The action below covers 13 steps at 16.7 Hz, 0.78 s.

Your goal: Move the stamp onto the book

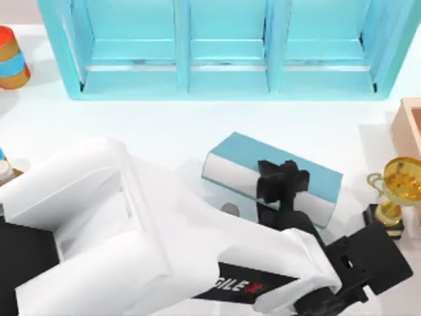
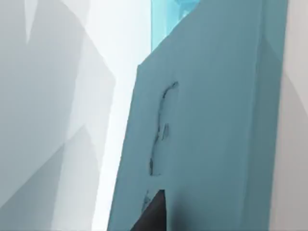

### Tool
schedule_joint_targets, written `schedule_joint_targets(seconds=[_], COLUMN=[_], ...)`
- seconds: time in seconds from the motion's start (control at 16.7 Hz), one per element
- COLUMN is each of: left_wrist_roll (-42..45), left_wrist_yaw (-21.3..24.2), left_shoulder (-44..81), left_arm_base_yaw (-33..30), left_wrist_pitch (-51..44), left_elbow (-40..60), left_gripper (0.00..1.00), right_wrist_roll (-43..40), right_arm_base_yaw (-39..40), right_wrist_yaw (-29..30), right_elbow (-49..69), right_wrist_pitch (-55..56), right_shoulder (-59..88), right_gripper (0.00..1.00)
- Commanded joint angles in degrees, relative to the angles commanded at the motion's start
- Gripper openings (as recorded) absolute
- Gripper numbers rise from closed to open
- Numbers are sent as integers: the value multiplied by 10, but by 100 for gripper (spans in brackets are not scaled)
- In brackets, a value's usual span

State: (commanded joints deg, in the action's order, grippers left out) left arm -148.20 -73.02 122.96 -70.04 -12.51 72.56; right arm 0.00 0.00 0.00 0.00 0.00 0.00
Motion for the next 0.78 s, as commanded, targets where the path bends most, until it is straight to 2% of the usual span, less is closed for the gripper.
schedule_joint_targets(seconds=[0.18, 0.24, 0.78], left_wrist_roll=[0, 0, -1], left_wrist_yaw=[0, 0, 1], left_shoulder=[0, 0, 1], left_arm_base_yaw=[0, 0, 0], left_wrist_pitch=[0, 0, -1], left_elbow=[0, 0, -1], left_gripper=[98, 100, 100], right_wrist_roll=[0, 0, 0], right_arm_base_yaw=[0, 0, 0], right_wrist_yaw=[0, 0, 0], right_elbow=[0, 0, 0], right_wrist_pitch=[0, 0, 0], right_shoulder=[0, 0, 0], right_gripper=[100, 100, 100])
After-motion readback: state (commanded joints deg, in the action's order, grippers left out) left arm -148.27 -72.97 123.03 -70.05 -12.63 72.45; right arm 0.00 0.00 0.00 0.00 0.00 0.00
